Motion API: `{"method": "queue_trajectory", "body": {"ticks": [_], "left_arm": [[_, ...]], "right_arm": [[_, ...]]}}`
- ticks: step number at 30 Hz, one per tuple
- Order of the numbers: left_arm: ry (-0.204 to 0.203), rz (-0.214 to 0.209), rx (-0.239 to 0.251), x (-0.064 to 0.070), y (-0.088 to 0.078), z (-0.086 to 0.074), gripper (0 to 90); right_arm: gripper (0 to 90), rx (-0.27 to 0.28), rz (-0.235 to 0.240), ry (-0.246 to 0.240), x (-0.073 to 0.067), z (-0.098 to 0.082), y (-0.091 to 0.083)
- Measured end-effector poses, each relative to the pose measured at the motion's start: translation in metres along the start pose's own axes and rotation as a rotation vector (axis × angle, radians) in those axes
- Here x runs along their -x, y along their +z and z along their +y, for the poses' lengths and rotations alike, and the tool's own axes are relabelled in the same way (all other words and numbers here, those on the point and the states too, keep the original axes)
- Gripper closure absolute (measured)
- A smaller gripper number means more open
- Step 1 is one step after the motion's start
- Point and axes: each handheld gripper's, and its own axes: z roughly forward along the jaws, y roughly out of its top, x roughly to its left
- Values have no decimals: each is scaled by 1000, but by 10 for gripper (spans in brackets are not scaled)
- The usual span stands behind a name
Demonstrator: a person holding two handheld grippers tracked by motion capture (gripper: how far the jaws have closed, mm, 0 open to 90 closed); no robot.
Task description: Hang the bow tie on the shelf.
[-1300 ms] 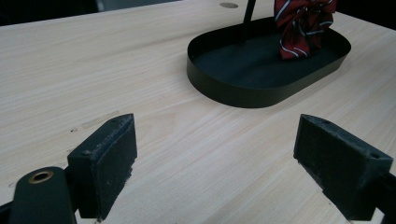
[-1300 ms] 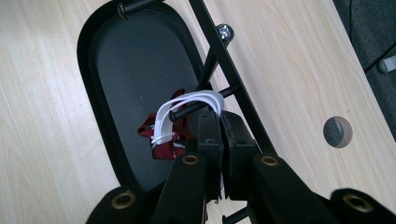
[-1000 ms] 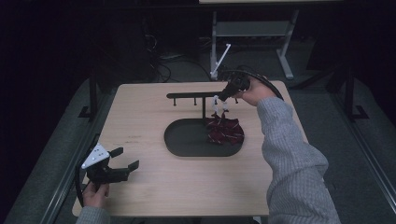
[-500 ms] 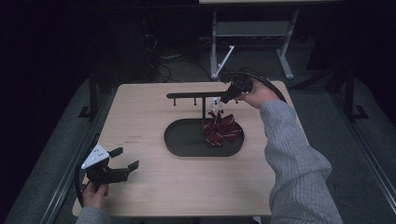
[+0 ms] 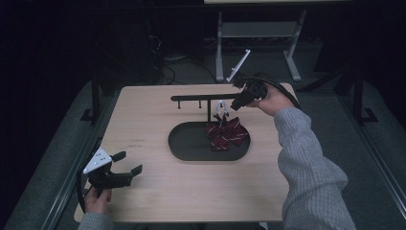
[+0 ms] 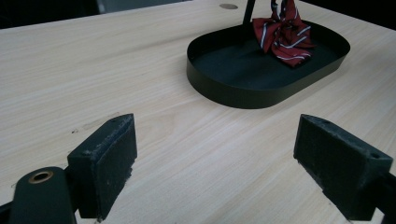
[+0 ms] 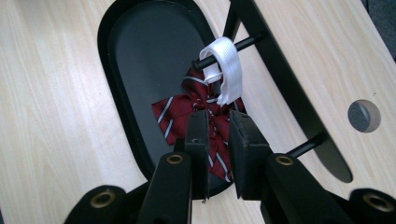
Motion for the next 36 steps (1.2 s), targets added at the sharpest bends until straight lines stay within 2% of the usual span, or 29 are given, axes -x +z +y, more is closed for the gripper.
{"method": "queue_trajectory", "body": {"ticks": [3,11,16,24,26,36], "left_arm": [[2,2,0,0,0,0,130],[0,2,-3,0,0,0,130],[3,5,-7,1,-1,0,130],[-2,2,-7,0,-1,-1,130],[-2,4,-6,0,-1,-1,130],[3,4,-14,1,-1,-1,130]], "right_arm": [[756,5,3,-6,-2,-2,-1],[708,18,13,-22,-16,-12,-10],[649,31,12,-9,-21,-20,-13],[620,32,3,-11,-26,-29,-16],[608,37,5,4,-28,-34,-18],[579,65,5,18,-35,-55,-21]]}}
